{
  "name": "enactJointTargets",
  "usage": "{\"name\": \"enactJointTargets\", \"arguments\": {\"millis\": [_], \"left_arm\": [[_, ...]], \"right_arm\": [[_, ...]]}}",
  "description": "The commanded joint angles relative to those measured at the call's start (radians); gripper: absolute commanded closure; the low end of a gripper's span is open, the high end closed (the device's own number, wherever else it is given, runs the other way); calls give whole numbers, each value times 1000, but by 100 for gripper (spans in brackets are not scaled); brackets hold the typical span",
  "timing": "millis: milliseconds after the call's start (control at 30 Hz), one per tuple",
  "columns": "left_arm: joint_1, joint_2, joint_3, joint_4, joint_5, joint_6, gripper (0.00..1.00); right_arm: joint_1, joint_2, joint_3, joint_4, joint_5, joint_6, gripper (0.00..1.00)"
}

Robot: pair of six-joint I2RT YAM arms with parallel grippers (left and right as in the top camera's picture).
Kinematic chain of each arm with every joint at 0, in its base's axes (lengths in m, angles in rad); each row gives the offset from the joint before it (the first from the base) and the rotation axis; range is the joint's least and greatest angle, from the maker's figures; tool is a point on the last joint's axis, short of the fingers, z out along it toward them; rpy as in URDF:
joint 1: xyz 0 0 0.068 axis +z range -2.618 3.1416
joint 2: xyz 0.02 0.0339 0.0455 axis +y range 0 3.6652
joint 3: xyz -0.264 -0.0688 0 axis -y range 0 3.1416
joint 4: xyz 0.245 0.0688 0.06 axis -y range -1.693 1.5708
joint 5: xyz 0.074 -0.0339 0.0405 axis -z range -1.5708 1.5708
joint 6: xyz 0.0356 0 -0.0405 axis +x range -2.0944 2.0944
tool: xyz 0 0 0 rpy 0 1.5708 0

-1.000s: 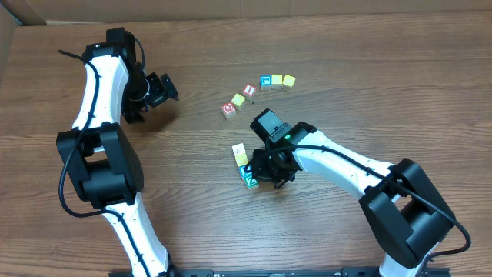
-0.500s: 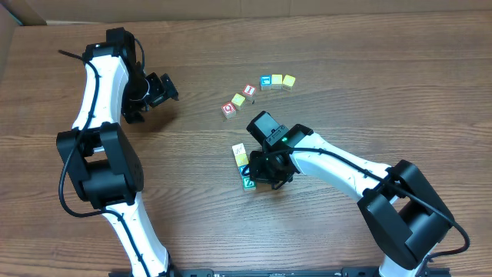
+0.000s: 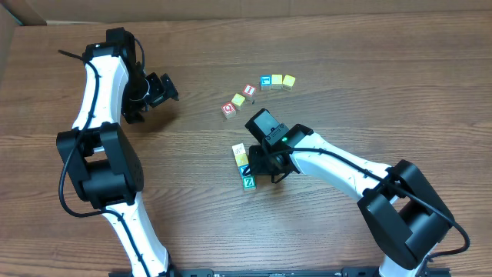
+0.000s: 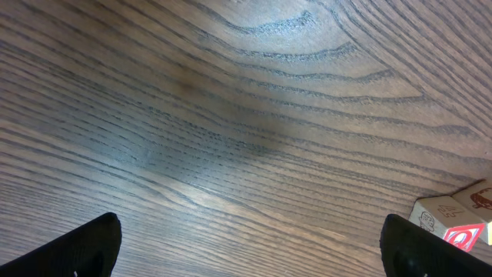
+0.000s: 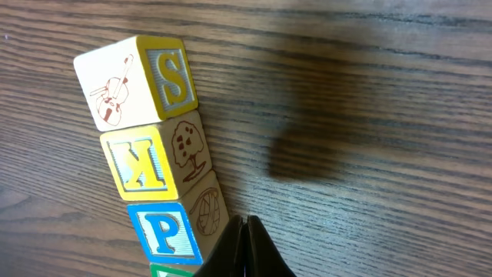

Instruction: Flip 4 blocks

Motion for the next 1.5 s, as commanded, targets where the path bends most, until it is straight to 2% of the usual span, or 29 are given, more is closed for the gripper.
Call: {"name": "enactJointTargets", "arguments": {"millis": [0, 500, 767, 867, 1267, 1400, 1467], "left_arm": [[-6, -3, 1, 0, -6, 1, 0], [-6, -3, 1, 0, -6, 1, 0], [-6, -3, 1, 0, -6, 1, 0], [-6, -3, 1, 0, -7, 1, 0], [-6, -3, 1, 0, -6, 1, 0], [-6, -3, 1, 0, -6, 1, 0], [-6, -3, 1, 0, -6, 1, 0]], "right_arm": [[4, -21, 19, 7, -45, -18, 96], [4, -21, 19, 6, -121, -18, 96], [4, -21, 19, 4, -113, -18, 96], [4, -21, 19, 6, -47, -18, 96], [-24, -21, 19, 234, 201, -36, 96], [-24, -21, 26, 313, 157, -140, 96], [-24, -21, 74, 262, 135, -145, 94]]}}
